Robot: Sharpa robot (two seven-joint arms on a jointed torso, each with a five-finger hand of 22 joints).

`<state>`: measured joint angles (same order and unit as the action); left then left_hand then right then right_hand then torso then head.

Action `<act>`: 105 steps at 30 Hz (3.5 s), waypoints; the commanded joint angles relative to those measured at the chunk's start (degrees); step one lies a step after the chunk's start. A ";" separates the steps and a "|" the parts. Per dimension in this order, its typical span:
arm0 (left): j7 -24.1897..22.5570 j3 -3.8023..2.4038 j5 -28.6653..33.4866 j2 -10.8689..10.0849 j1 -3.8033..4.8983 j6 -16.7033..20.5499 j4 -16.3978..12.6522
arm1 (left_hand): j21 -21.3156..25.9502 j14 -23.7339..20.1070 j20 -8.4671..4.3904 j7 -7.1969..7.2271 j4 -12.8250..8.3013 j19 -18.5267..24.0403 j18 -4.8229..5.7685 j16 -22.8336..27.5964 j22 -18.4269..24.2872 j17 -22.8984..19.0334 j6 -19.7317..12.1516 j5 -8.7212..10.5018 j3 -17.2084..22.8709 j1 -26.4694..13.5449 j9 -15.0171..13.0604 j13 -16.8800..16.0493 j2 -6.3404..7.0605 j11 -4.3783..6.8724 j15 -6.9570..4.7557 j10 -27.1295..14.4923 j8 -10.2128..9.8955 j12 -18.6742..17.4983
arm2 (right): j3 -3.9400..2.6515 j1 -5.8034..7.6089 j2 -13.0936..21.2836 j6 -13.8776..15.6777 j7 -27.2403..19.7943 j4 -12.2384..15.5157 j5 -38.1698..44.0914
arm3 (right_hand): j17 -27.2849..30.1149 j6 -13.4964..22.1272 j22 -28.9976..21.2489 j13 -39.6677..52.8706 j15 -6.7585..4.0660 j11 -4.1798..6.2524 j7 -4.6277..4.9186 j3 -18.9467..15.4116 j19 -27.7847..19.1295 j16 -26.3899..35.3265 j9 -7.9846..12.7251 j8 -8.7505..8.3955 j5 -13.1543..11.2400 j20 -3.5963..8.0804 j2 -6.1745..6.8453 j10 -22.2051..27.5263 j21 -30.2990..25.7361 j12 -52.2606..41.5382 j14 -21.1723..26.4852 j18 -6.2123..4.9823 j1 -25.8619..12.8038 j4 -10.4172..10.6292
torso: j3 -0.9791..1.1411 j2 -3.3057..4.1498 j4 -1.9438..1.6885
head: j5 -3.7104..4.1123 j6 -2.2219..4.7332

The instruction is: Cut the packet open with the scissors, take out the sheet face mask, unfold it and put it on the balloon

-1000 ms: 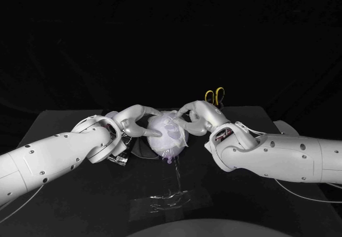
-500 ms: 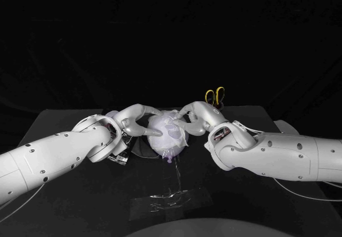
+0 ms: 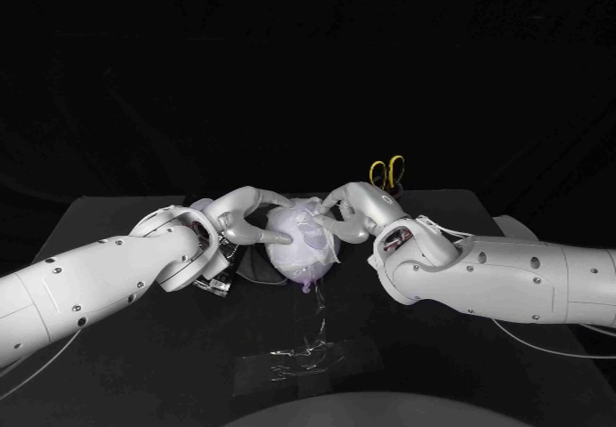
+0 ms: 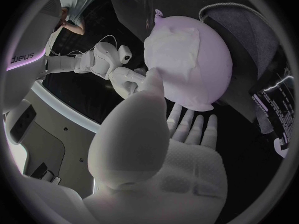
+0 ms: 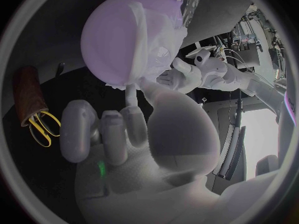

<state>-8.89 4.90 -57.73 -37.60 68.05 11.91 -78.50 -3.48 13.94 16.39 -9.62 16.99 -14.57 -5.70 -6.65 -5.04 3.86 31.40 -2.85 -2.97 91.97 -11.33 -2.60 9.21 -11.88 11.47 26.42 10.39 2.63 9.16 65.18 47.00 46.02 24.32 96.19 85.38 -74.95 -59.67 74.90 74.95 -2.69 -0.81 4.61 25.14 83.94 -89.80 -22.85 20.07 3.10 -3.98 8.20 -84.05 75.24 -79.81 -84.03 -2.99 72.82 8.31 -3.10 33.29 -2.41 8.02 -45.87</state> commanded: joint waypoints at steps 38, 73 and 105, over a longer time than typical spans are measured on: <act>0.36 0.00 0.78 -0.12 -0.02 -1.22 -0.03 | -0.34 0.24 0.02 -4.15 -0.03 -0.35 -1.17 0.18 -0.10 0.04 -0.37 0.01 0.40 -0.03 -0.08 0.09 -0.62 -0.03 0.07 -0.47 0.01 -0.19 | -0.13 -0.08 3.36 4.21 -5.14 3.59 -7.58 | -15.05 -0.56 11.78 9.50 -1.19 1.41 -1.08 5.90 1.85 -0.20 -2.17 4.03 -0.28 1.55 -2.28 -2.00 1.20 -0.83 -5.97 0.48 1.88 -2.87 | 0.02 -0.02 0.04 | 0.15 -0.02; 0.38 0.00 1.14 -0.16 -0.01 -1.27 0.02 | -0.37 0.23 0.05 -4.16 -0.03 -0.47 -1.34 0.24 -0.11 0.03 -0.39 0.01 0.56 0.01 -0.07 0.08 -0.64 -0.04 0.06 -0.49 0.00 -0.18 | -0.34 0.07 5.27 -0.97 -3.30 -0.07 -13.44 | -15.05 -0.34 11.80 9.52 -1.24 1.49 -1.15 6.19 1.87 -0.20 -2.29 4.21 -0.23 1.59 -2.33 -2.01 1.31 -0.84 -5.97 0.50 1.96 -3.05 | -0.01 -0.05 0.00 | 0.57 0.16; 0.56 0.02 1.24 -0.18 -0.01 -1.61 0.04 | -0.38 0.23 0.06 -4.16 -0.03 -0.49 -1.38 0.26 -0.11 0.03 -0.41 0.02 0.57 0.01 -0.06 0.09 -0.59 -0.03 0.04 -0.57 -0.01 -0.19 | -0.29 -0.18 4.73 -5.36 -4.47 -2.13 -25.23 | -15.05 10.73 9.41 4.54 2.66 -3.17 4.12 -6.28 -1.60 -0.20 1.32 -3.70 4.66 -1.47 1.88 3.47 -8.47 8.54 -5.97 -1.00 -11.35 8.15 | -0.03 -0.04 0.02 | 1.05 0.36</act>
<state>-8.41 4.92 -56.71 -37.87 68.04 11.26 -78.38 -3.48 13.94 16.39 -9.62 16.99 -14.56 -6.16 -6.65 -5.05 3.86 31.40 -2.85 -2.67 91.97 -11.33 -2.60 9.21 -12.08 11.47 26.22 10.39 2.63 8.89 65.03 51.65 41.90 22.04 94.15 62.17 -74.91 -49.12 74.94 74.94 -0.60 -3.90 8.77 19.21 82.37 -89.79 -21.58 16.72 7.45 -4.98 10.54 -80.76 67.11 -71.38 -84.01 -2.99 61.21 16.45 -3.10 33.29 -2.40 9.05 -45.43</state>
